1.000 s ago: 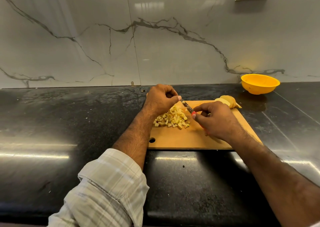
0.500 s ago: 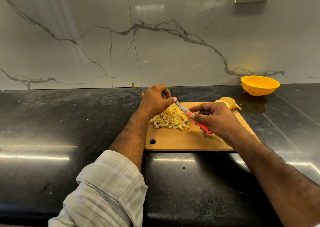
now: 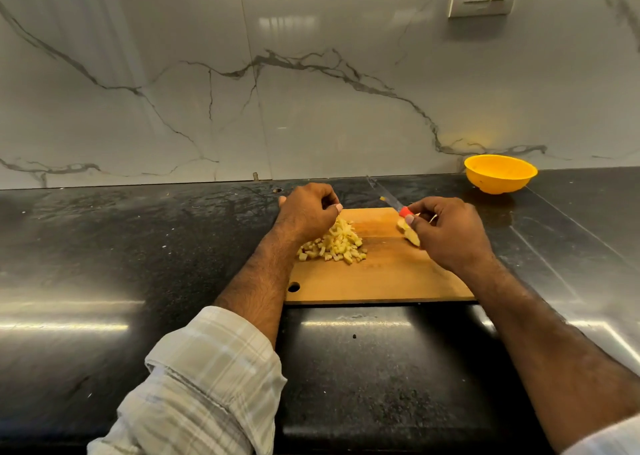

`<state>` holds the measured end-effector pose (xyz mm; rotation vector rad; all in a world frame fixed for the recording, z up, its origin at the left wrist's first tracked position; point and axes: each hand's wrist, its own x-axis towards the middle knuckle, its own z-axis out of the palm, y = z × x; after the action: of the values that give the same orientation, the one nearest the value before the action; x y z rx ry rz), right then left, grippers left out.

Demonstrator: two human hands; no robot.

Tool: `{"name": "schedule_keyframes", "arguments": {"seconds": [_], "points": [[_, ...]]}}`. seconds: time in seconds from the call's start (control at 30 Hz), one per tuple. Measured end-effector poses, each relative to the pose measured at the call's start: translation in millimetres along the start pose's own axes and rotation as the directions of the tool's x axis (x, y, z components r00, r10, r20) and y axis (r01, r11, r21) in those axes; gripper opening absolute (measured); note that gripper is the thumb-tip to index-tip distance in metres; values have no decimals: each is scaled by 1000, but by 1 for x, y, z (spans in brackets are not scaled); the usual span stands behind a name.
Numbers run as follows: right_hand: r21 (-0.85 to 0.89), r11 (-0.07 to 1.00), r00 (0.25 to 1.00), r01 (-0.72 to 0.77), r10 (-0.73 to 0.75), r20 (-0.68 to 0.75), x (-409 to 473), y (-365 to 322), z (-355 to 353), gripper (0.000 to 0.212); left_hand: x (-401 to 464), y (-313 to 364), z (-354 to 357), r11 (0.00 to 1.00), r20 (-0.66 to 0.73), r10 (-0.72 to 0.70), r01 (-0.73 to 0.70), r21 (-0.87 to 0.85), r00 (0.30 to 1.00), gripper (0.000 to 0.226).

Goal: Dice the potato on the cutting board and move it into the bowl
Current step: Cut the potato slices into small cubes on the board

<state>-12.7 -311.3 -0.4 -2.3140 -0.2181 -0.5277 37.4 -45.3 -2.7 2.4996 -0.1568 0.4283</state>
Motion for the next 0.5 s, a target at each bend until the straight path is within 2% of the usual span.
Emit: {"name": "schedule_keyframes", "arguments": {"seconds": [0.1,0.2,0.4,0.5], "points": [[-11,1000,975,-9,6,-221,7,20,-18,21,-8,23,7,989,3,111,-110,100,994,19],[-11,998,936,-60,52,-349,7,28,-25,22,-21,53,15,960,61,166,-176,217,984,24],[-29,993,919,-113,94,-382,2,22,-24,23,-31,107,57,896,225,156,-234,377,962,56],[-37,992,924,-121,99,-368,0,17,-27,23,-29,118,66,918,218,114,-187,351,969,55]]}}
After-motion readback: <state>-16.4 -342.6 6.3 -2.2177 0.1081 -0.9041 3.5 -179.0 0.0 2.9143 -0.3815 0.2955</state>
